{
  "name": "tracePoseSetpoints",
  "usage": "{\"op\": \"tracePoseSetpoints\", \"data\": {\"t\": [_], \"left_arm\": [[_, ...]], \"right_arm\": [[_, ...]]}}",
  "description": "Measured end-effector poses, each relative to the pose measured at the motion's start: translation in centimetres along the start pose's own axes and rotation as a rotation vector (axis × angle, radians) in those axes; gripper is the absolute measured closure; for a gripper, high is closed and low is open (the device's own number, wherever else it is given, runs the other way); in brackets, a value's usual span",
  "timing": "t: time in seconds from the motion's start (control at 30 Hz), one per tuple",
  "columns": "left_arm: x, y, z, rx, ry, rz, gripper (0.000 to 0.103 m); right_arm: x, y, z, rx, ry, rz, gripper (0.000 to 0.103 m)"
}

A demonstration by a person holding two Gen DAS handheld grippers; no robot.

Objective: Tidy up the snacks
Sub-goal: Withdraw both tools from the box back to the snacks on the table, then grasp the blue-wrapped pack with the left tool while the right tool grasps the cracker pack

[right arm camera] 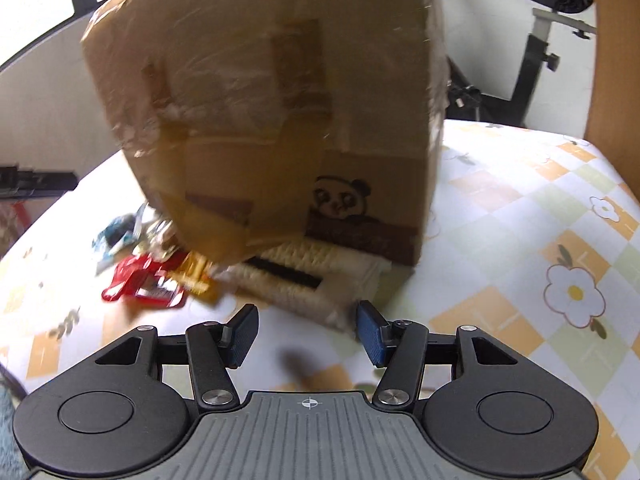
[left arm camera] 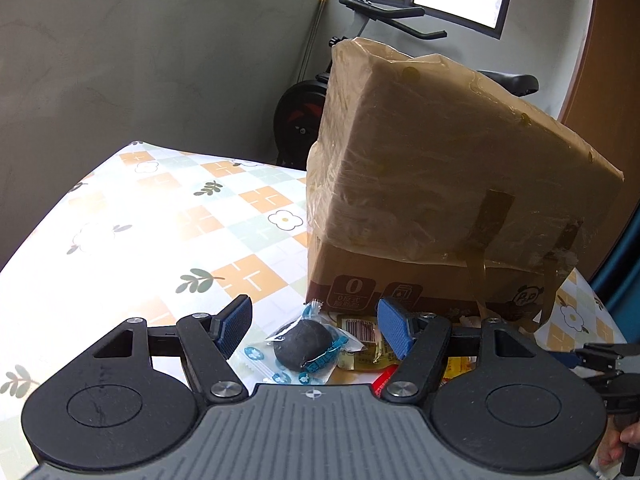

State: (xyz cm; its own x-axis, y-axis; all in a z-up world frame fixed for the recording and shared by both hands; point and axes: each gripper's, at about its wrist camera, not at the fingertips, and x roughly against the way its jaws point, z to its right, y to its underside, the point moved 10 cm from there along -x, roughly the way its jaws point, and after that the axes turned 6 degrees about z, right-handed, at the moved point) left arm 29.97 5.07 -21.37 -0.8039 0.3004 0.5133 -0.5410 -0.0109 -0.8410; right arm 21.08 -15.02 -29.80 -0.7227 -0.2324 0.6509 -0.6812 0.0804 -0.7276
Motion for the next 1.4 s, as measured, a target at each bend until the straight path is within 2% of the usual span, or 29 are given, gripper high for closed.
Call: {"op": "tracePoseSetpoints", "data": {"t": [0.1, 0.27, 0.33, 0.4, 0.53, 0.6, 0.77, 0.9, 1.0, 1.2, 1.27, 1.4], "left_arm": [[0.3, 0.4, -0.2, 0.028, 0.006, 0.001, 0.032], [0.5, 1.0, -0.5, 0.025, -0.002, -0.009, 0.032], [0.6, 1.2, -0.6, 0.035, -0.004, -0.01, 0.032], [0.6, 1.4, -0.7, 0.04, -0.007, -0.012, 0.032], [0.6, 1.8, -0.8, 0.037, -0.014, -0.02, 0.032], [0.6, 2.0, -1.0, 0.036, -0.018, -0.024, 0.032], [0.3, 2.3, -1.7, 0.044, -0.034, -0.039, 0.032], [0.2, 2.3, -1.7, 0.045, -0.037, -0.038, 0.032], [0.0, 2.3, -1.5, 0.042, -0.036, -0.037, 0.032], [0.1, 2.5, -0.8, 0.038, -0.023, -0.036, 0.032], [-0.1, 2.7, -0.6, 0.032, -0.023, -0.041, 0.032], [-0.2, 3.0, -0.2, 0.035, -0.02, -0.047, 0.032]], "right_arm": [[0.6, 0.8, -1.8, 0.044, -0.049, -0.019, 0.052], [0.9, -1.2, -2.0, 0.182, 0.019, 0.031, 0.053], [0.6, -2.4, -1.5, 0.2, 0.029, 0.043, 0.049], [-0.1, -3.2, -1.3, 0.227, 0.034, 0.044, 0.041], [-2.4, -3.9, -1.6, 0.271, 0.022, 0.02, 0.038], [-3.4, -4.1, -2.1, 0.271, 0.005, 0.019, 0.033], [-4.9, -3.9, -3.6, 0.253, -0.047, -0.006, 0.033], [-4.9, -2.9, -4.0, 0.279, -0.04, -0.014, 0.033], [-4.3, -2.4, -3.3, 0.222, -0.024, -0.018, 0.041], [-1.2, -0.3, -2.1, 0.028, 0.013, -0.047, 0.045], [-0.5, 0.2, -2.2, 0.036, 0.013, -0.05, 0.046], [-0.7, 0.4, -2.6, 0.132, 0.031, -0.023, 0.046]]}}
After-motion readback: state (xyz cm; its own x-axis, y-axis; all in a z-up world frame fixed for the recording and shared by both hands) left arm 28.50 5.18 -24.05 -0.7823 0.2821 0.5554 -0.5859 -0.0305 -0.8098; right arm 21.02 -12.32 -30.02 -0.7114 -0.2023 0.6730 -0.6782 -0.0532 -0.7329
